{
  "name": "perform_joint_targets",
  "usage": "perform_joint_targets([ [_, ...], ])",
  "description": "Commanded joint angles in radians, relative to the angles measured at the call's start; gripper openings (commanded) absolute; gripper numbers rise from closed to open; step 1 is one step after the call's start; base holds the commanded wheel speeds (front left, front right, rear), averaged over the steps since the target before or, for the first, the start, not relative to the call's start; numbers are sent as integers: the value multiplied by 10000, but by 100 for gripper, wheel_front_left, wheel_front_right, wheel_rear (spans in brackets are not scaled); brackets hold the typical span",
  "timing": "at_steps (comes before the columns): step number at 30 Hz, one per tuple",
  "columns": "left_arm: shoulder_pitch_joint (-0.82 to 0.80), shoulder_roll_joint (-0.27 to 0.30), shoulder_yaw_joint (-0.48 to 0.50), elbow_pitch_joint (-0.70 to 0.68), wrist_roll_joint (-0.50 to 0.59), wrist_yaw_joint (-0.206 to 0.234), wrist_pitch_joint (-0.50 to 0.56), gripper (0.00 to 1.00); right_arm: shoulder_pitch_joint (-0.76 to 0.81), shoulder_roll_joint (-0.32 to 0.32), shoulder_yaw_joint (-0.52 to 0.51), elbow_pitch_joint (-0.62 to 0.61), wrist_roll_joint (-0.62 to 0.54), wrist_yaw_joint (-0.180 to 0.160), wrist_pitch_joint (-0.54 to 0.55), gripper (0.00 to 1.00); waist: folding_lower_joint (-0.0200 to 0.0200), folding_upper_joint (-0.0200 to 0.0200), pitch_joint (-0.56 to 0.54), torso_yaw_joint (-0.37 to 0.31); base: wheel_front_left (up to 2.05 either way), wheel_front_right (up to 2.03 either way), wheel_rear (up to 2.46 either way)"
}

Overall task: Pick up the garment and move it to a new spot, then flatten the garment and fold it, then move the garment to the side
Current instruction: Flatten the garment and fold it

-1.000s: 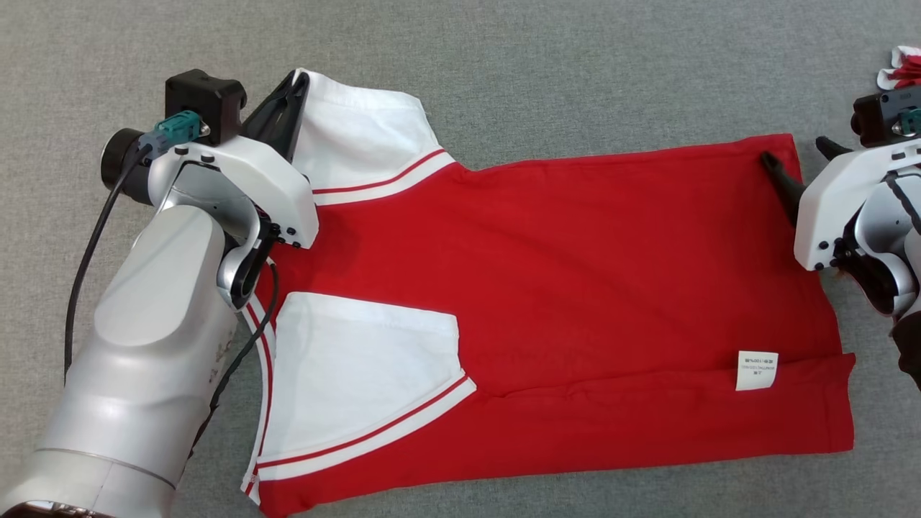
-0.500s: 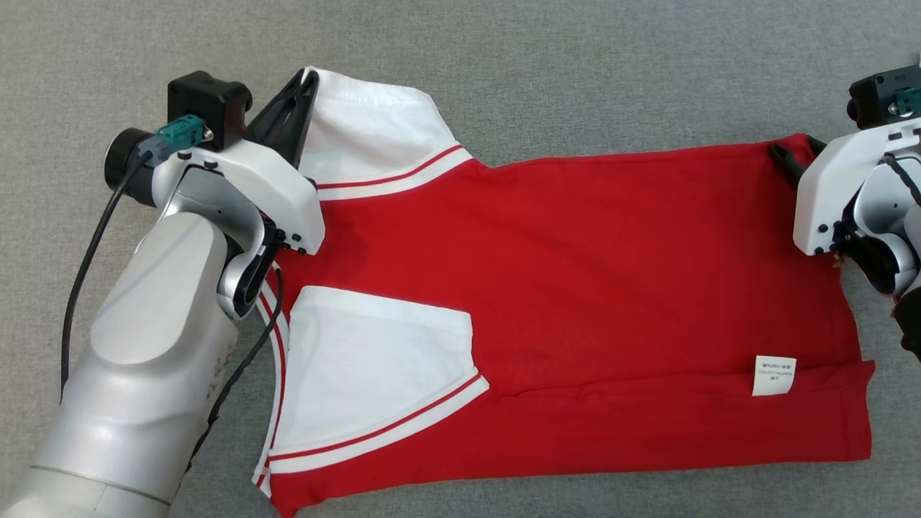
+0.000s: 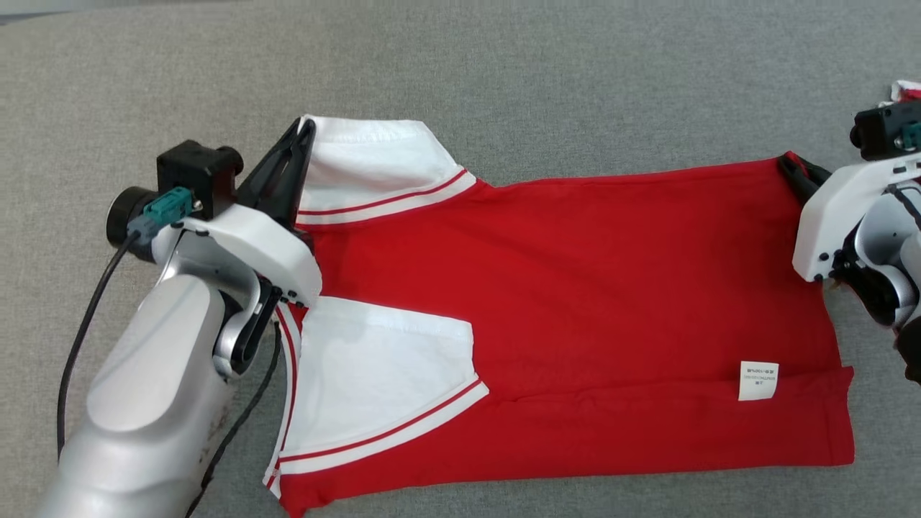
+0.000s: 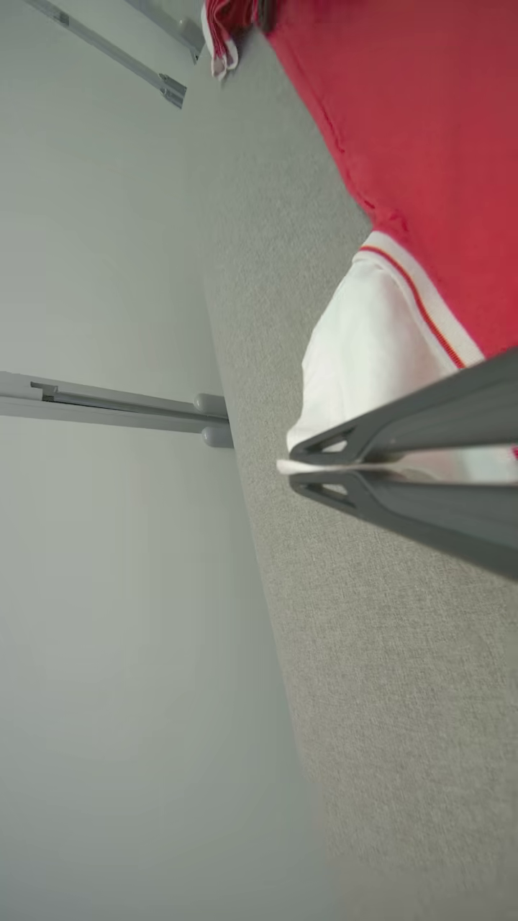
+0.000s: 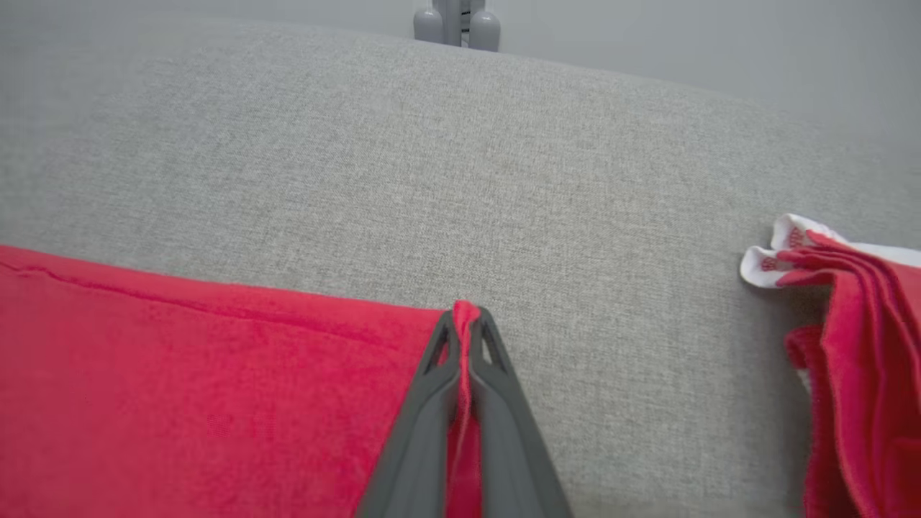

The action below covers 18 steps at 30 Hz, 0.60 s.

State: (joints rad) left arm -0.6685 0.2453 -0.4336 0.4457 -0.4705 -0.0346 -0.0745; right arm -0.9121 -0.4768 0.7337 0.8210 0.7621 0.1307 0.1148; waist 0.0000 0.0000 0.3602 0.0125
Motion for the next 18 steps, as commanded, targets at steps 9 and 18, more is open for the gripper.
perform_joint_targets([
  [9, 2156, 640, -52, -2311, 0, 512, -168, 0, 1676, -924, 5, -1430, 976, 1, -1531, 0, 0, 0, -901, -8, 0, 0, 0],
  [18, 4374, 957, 118, -4290, -341, 1291, -45, 0, 3334, -1365, -337, -2746, 1197, 1, -2108, 0, 0, 0, -1369, -95, 0, 0, 0],
])
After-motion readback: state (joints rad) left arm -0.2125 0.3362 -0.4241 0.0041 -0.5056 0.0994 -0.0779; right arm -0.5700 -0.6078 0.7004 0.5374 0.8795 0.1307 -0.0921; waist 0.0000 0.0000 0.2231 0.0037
